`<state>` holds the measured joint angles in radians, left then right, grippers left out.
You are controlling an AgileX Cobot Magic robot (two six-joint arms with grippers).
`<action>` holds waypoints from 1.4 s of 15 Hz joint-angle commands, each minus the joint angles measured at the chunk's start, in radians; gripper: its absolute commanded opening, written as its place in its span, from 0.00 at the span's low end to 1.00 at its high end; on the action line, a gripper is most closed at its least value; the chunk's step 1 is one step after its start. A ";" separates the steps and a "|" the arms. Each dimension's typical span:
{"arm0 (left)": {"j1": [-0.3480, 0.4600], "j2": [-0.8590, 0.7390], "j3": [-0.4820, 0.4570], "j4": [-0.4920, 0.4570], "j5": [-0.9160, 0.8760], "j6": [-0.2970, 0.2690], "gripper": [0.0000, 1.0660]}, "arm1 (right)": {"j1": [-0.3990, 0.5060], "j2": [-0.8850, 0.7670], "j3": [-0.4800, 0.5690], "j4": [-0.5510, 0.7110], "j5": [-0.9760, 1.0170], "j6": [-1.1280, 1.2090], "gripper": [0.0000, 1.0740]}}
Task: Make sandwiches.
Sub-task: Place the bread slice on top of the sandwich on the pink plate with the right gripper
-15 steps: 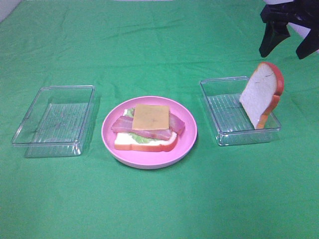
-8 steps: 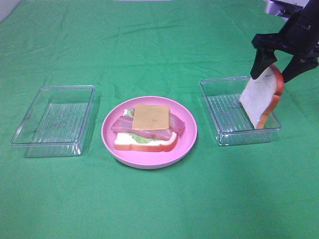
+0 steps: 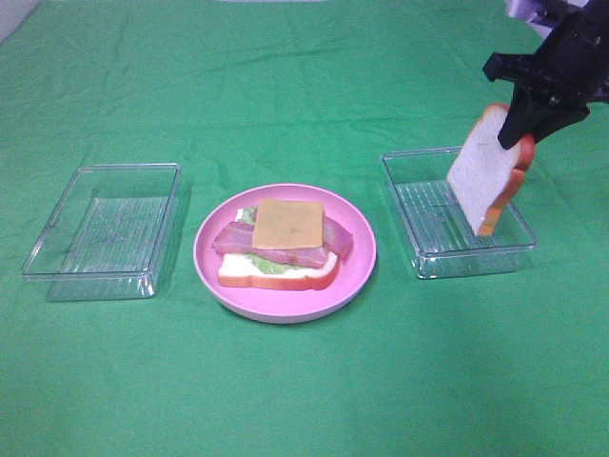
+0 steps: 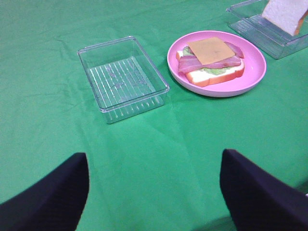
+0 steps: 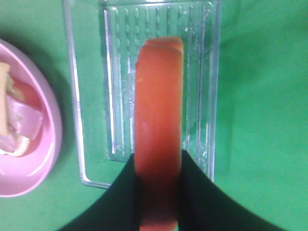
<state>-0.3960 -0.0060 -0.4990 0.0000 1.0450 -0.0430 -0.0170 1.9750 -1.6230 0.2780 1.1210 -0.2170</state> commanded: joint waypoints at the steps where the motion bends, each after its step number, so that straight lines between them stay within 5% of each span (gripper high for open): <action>1: -0.002 -0.015 0.002 0.000 -0.011 -0.005 0.68 | 0.001 -0.074 -0.004 0.078 0.008 -0.012 0.00; 6: -0.002 -0.015 0.002 0.006 -0.011 -0.005 0.68 | 0.085 -0.168 0.048 0.275 -0.010 -0.016 0.00; 11: -0.002 -0.015 0.002 0.009 -0.011 -0.005 0.68 | 0.259 -0.168 0.240 0.485 -0.248 -0.084 0.00; 13: -0.002 -0.015 0.002 0.009 -0.011 -0.005 0.68 | 0.270 -0.151 0.358 0.689 -0.334 -0.185 0.00; 17: -0.002 -0.015 0.002 0.009 -0.011 -0.005 0.68 | 0.270 -0.065 0.431 0.925 -0.322 -0.329 0.00; 21: -0.002 -0.015 0.002 0.009 -0.011 -0.005 0.68 | 0.270 0.062 0.436 1.030 -0.311 -0.348 0.00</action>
<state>-0.3960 -0.0060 -0.4990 0.0080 1.0440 -0.0430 0.2540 2.0370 -1.1890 1.2890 0.8020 -0.5430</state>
